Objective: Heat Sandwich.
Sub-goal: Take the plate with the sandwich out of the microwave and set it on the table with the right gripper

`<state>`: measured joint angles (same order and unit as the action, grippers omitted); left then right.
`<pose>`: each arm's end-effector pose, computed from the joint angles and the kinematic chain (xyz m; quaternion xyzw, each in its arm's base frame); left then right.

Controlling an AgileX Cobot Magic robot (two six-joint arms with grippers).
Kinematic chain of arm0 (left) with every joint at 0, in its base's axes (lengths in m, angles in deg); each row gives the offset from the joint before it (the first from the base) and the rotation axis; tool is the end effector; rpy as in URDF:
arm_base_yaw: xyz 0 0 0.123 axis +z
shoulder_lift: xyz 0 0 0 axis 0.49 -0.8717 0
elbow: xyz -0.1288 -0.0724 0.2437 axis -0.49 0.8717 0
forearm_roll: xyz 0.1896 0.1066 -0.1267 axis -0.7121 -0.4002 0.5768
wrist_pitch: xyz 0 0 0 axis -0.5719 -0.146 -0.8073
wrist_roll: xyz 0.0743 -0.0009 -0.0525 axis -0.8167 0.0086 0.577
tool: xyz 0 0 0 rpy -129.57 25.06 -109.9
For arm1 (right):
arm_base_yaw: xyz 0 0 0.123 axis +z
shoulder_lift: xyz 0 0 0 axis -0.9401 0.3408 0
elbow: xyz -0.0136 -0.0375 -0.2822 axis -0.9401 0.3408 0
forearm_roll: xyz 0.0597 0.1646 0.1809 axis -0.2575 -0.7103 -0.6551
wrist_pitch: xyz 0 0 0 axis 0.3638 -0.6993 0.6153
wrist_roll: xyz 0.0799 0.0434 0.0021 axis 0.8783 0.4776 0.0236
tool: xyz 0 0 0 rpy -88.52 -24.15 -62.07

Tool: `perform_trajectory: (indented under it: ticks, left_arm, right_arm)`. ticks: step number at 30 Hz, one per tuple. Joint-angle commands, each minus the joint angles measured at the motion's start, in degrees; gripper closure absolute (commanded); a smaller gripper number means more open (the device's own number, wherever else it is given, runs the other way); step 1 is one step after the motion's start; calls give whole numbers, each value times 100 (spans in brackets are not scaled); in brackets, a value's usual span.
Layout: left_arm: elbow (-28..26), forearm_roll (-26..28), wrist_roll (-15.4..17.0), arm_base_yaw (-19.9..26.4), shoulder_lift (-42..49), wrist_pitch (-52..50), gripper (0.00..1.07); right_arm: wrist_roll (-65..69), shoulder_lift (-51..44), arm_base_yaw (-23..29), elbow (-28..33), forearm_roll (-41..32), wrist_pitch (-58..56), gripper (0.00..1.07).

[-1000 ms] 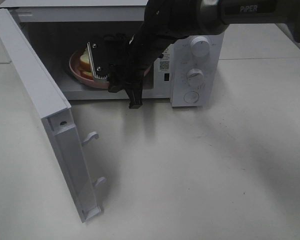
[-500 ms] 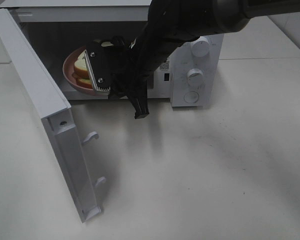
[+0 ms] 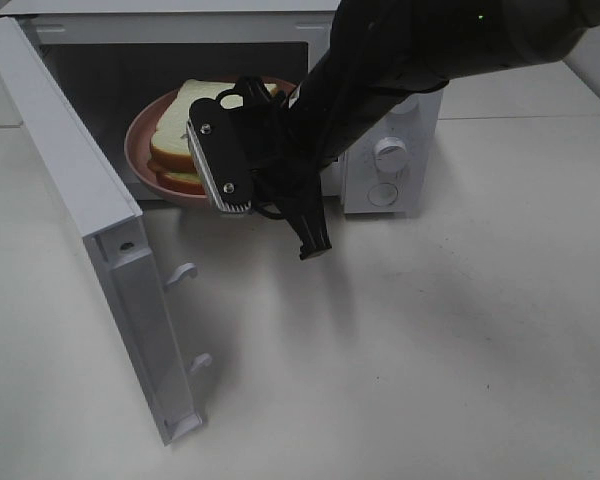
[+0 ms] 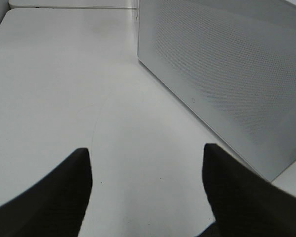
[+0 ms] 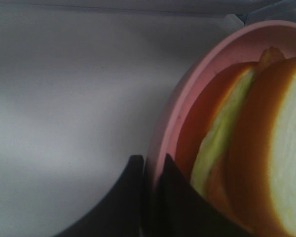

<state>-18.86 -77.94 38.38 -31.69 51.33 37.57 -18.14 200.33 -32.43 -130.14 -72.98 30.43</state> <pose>-0.0089 -0.0042 0.2804 0.0311 0.8516 -0.0318 0.5223 0.3256 0.2659 0.1990 -0.8076 0.4896 -0.0522 0.3247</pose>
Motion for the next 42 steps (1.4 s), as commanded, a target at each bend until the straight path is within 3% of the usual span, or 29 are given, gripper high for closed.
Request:
perform_trajectory:
  ticks: [1, 13, 24, 42]
  left_arm:
    - [17, 57, 11, 17, 29, -63, 45]
    - [17, 57, 11, 17, 29, -63, 45]
    - [17, 57, 11, 17, 29, -63, 45]
    - [17, 57, 11, 17, 29, -63, 45]
  right_arm:
    - [-29, -355, -11, 315, -23, 218, 107]
    - [74, -1266, 149, 1736, -17, 653, 107]
    - [372, -1982, 733, 3065, -23, 1180, 107]
    - [1392, -3054, 877, 4206, -11, 1352, 107]
